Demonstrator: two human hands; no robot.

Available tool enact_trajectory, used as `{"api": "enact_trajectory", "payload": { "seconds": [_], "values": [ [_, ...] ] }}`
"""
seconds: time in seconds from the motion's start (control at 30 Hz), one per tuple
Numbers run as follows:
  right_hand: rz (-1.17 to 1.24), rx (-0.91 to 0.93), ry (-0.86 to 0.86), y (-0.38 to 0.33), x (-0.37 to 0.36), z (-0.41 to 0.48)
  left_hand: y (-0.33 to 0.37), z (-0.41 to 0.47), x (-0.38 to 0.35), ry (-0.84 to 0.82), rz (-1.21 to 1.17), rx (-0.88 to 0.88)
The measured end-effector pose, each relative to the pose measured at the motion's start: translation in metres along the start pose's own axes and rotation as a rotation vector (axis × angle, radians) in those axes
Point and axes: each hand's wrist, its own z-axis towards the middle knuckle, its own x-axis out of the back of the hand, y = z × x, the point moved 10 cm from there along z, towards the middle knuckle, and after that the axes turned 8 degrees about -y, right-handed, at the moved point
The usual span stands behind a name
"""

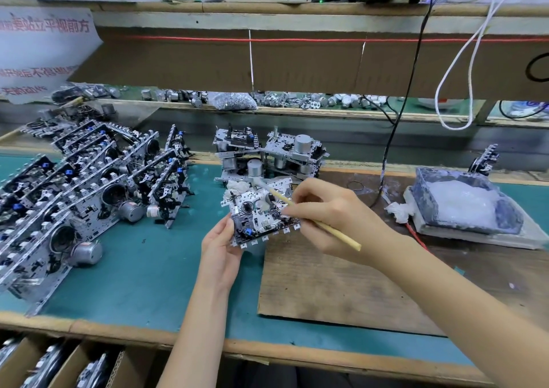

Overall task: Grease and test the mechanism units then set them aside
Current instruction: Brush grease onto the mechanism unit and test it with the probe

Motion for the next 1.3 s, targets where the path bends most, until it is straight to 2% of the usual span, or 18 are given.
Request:
{"api": "enact_trajectory", "payload": {
  "seconds": [0.1,0.2,0.4,0.5,0.57,0.73,0.83,0.93,1.03,1.1,1.17,1.23,1.3],
  "values": [
    [-0.052,-0.102,0.09,0.015,0.012,-0.006,-0.001,0.0,0.003,0.027,0.001,0.009],
    [-0.166,-0.366,0.066,0.05,0.015,-0.02,-0.001,0.001,0.004,0.017,-0.007,0.003],
    [-0.57,-0.916,-0.359,0.118,0.011,-0.087,-0.003,0.004,0.004,-0.032,0.003,-0.008],
    [-0.555,-1.136,-0.53,0.137,0.004,-0.13,-0.005,0.006,0.003,-0.045,-0.016,0.003],
    [-0.53,-1.199,-0.607,0.142,-0.004,-0.148,-0.004,0.005,0.0,-0.061,-0.016,-0.002],
    [-0.467,-1.145,-0.78,0.138,-0.032,-0.163,-0.005,0.006,-0.004,-0.087,-0.012,0.002],
    [-0.457,-1.136,-0.809,0.137,-0.034,-0.164,-0.006,0.006,-0.004,-0.084,-0.015,0.01],
    [-0.392,-1.054,-0.627,0.13,-0.02,-0.141,-0.008,0.005,-0.003,-0.068,0.003,0.025],
    [-0.223,-0.809,-0.277,0.107,-0.003,-0.103,-0.007,0.005,-0.003,-0.053,0.013,0.013],
    [-0.011,-0.647,-0.204,0.084,-0.011,-0.08,-0.005,0.004,-0.005,-0.048,0.004,0.005],
    [0.159,-0.572,-0.302,0.067,-0.041,-0.063,-0.003,0.002,-0.007,-0.054,-0.001,0.0],
    [0.324,-0.603,-0.433,0.061,-0.077,-0.053,-0.002,0.0,-0.01,-0.064,-0.006,-0.003],
    [0.532,-0.665,-0.477,0.057,-0.108,-0.044,-0.001,-0.001,-0.011,-0.072,-0.024,-0.004]
  ]
}}
